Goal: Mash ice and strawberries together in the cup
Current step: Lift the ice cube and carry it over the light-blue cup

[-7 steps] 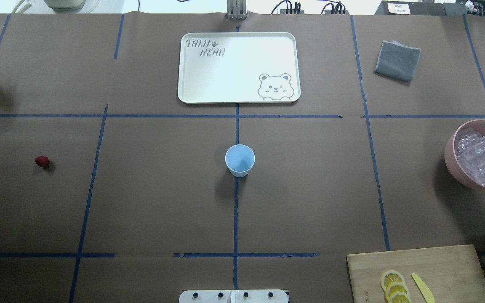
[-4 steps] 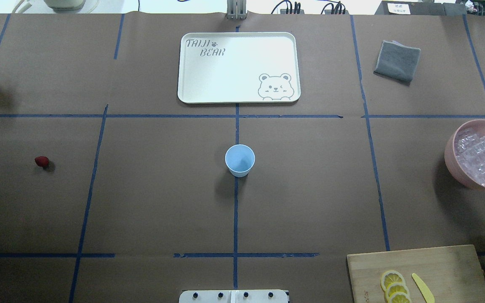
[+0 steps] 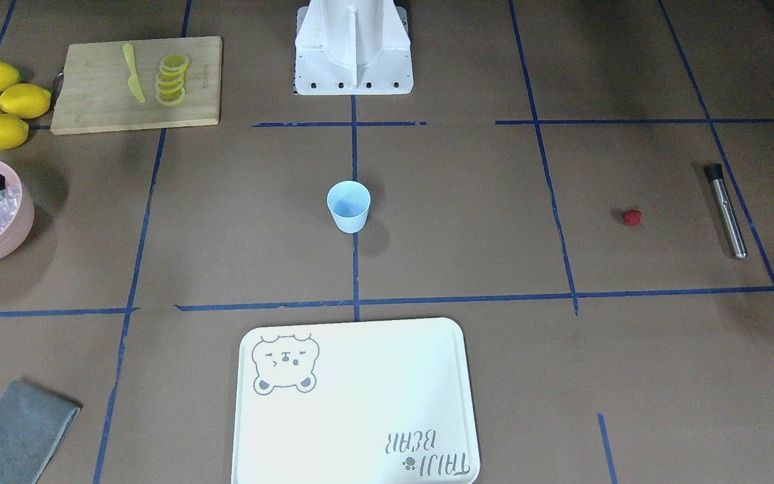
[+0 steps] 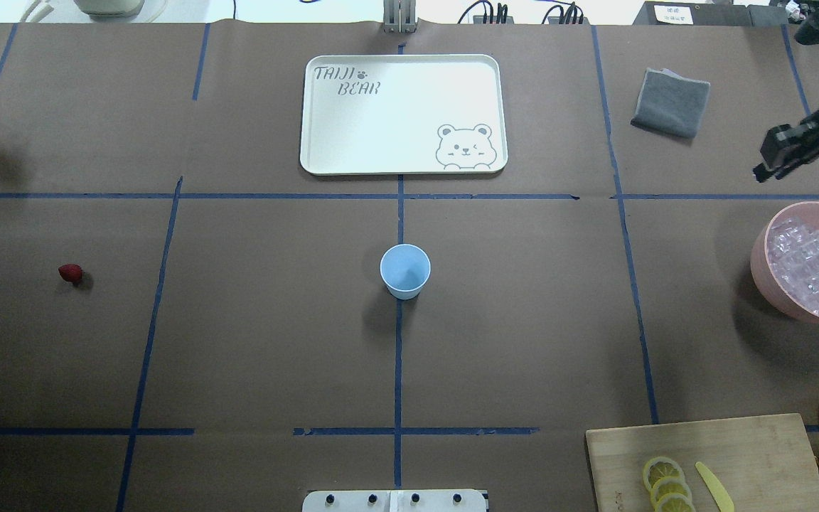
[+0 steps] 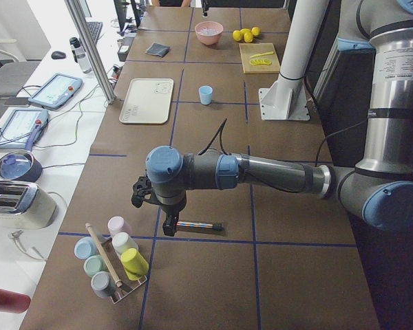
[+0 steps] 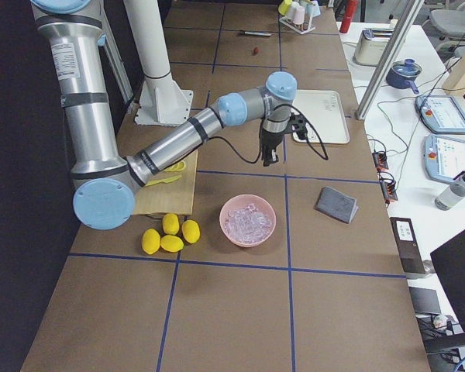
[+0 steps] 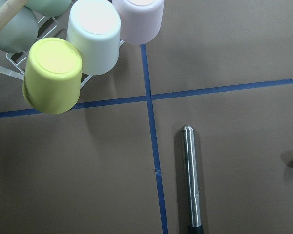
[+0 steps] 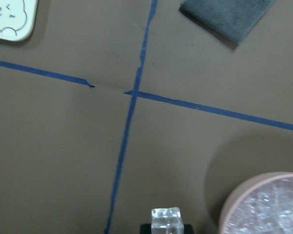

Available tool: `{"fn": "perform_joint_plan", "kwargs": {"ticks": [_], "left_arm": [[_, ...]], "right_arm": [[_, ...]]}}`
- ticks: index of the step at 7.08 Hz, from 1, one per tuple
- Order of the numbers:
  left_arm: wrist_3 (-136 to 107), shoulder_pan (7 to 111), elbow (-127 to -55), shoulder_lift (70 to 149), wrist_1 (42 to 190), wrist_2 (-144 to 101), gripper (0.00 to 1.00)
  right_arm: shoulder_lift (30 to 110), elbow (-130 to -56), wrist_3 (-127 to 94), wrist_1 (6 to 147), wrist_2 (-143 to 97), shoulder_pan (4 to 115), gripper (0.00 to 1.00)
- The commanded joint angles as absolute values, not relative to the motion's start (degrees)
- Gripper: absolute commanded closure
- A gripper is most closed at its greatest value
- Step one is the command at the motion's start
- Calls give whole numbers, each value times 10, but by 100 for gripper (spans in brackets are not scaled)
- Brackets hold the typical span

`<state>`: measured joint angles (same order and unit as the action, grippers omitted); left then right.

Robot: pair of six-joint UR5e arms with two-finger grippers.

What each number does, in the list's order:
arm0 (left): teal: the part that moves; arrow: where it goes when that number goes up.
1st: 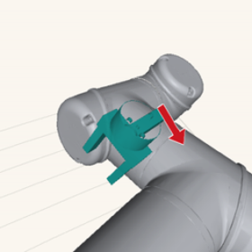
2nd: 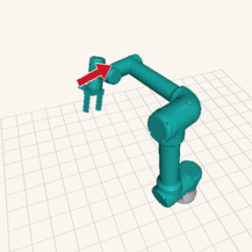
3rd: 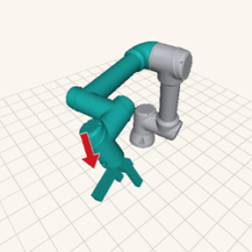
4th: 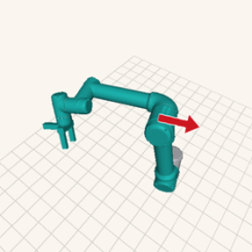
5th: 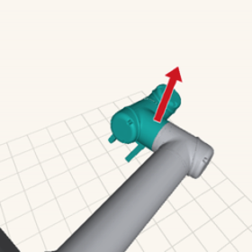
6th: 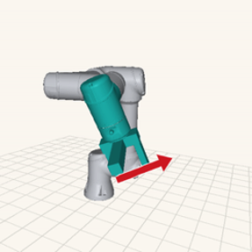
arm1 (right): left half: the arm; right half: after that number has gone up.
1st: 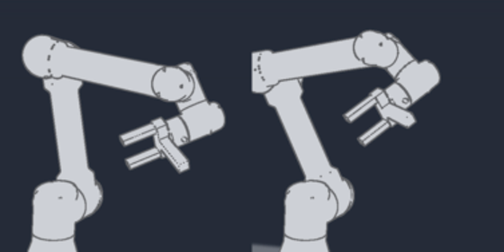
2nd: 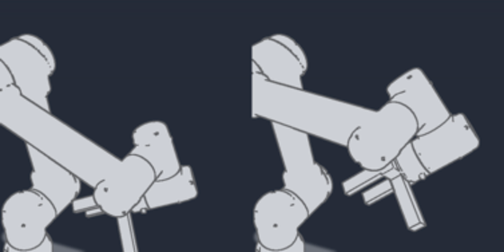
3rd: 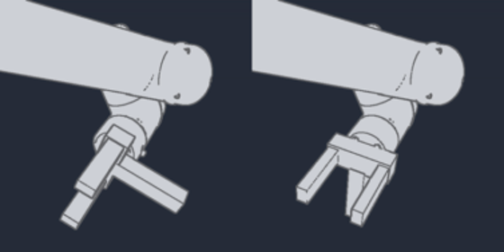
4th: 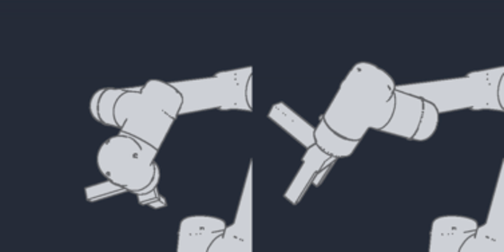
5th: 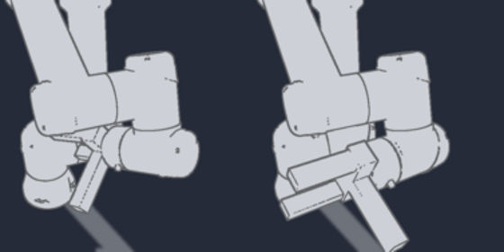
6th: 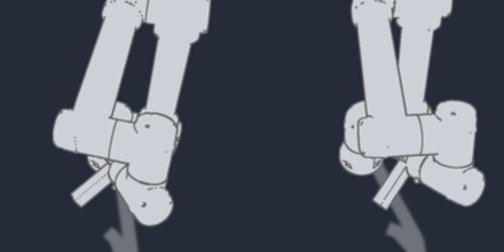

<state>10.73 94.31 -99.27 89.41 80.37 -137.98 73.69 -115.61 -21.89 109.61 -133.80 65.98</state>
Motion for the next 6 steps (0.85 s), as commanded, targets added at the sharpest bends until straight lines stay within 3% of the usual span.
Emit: {"fn": "perform_joint_plan", "kwargs": {"ticks": [1, 4, 6], "left_arm": [[107, 943, -994, 892, 805, -1381, 0], [106, 942, -994, 892, 807, -1381, 0], [106, 942, -994, 892, 807, -1380, 0]], "right_arm": [[609, -1135, -438, 1102, -1327, 552, 100], [479, -1072, -623, 1093, -1199, 395, 100], [412, -952, -691, 1015, -1142, 335, 100]]}}
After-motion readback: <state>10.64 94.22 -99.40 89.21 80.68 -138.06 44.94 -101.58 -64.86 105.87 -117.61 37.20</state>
